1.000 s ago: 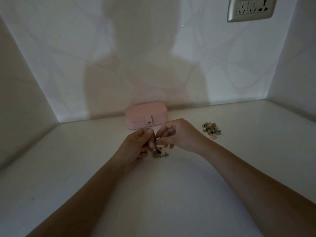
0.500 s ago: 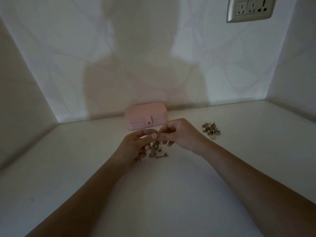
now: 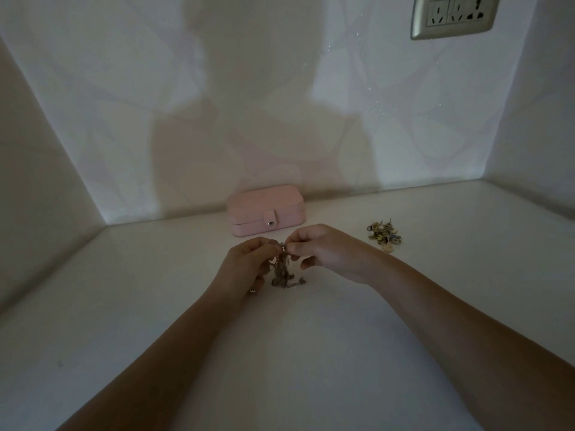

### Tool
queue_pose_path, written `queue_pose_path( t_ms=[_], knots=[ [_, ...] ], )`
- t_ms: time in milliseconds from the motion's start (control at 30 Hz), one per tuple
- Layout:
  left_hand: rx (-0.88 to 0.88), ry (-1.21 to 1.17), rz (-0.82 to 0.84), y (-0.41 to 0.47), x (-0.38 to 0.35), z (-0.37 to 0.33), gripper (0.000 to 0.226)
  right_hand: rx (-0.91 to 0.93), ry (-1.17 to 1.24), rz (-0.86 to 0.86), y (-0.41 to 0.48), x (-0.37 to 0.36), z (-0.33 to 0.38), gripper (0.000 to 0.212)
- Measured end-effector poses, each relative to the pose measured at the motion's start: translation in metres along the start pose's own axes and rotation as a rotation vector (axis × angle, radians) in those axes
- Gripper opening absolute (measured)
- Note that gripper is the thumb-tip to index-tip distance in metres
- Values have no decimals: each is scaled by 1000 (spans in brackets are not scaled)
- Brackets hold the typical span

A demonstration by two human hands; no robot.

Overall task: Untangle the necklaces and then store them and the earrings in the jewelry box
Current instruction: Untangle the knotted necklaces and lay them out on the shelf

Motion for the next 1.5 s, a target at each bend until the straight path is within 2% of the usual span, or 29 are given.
queue_pose_path(
  t_ms=[67,133,267,433,533,633,767,867,967,1067,1233,1367,1500],
  knots=[
    [9,15,-62,1,0,0,21,9,155,34,-1,-1,3,17],
    [-13,130,-122,0,1,-2,23,12,342,65,-1,-2,7,23],
    [-76,182,-95,-2,-4,-5,22,-13,573,82,1,0,8,27],
    [-154,198,-218,-3,-12,-7,14,62,536,118,-1,2,5,19],
    [-160,150,-264,-4,-10,-9,14,91,444,145,0,-2,4,36],
    [-129,170,-276,-2,-9,-5,20,141,472,88,1,-4,8,25],
    [-46,378,-244,2,2,1,38,169,792,-70,-1,8,10,15],
    [44,385,-254,5,12,2,42,210,937,-87,-3,21,11,27],
    [94,373,-291,9,22,1,40,279,1029,-176,-5,37,15,26],
    [128,360,-308,11,31,0,32,302,987,-213,-6,45,15,20],
    [72,431,-389,12,48,2,22,202,850,-92,-3,44,5,12],
    [9,571,-448,10,54,1,19,165,747,-143,-2,43,4,11],
    [-23,709,-415,10,46,5,4,161,697,-101,-3,33,9,14]
  ],
)
Point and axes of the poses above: each hand's wrist, its own y-axis towards the middle knuckle, its own x-axis out of the back of the hand, z = x × y, the point moved 1 cm from there along y, towards the middle knuckle, and after that the axes turned 4 degrees about z, right-handed, at the moved point
